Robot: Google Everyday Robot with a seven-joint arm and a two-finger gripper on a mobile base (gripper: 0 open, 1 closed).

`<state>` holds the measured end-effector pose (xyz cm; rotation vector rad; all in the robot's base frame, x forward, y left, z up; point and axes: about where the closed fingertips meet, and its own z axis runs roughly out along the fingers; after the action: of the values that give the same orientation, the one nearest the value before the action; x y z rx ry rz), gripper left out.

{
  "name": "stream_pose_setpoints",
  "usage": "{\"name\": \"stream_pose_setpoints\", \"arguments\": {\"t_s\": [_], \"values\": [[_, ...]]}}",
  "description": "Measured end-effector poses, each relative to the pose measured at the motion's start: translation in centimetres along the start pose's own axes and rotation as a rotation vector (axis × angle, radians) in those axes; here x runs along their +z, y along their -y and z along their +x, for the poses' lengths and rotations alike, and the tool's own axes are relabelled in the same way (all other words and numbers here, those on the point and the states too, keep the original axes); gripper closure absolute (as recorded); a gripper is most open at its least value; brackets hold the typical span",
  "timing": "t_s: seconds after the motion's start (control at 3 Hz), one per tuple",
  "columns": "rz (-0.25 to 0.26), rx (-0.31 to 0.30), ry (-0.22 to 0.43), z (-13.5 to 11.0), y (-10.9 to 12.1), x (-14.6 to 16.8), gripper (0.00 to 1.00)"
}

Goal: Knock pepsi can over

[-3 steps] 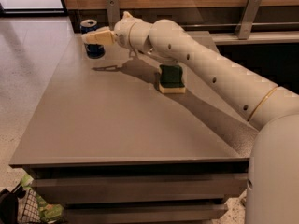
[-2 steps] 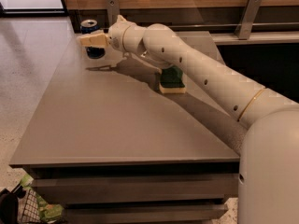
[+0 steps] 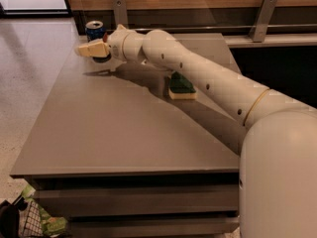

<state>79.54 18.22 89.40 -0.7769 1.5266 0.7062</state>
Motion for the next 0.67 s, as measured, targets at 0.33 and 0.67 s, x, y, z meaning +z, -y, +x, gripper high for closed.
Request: {"name": "stream_pose_setpoints", "arguments": {"t_s": [0.33,0.67], "values": [[0.02,0.017,0.007,1.34,0.27,0.75,0.17],[0.048,0.016,0.044,1.56,0.67,1.39,0.41]]}}
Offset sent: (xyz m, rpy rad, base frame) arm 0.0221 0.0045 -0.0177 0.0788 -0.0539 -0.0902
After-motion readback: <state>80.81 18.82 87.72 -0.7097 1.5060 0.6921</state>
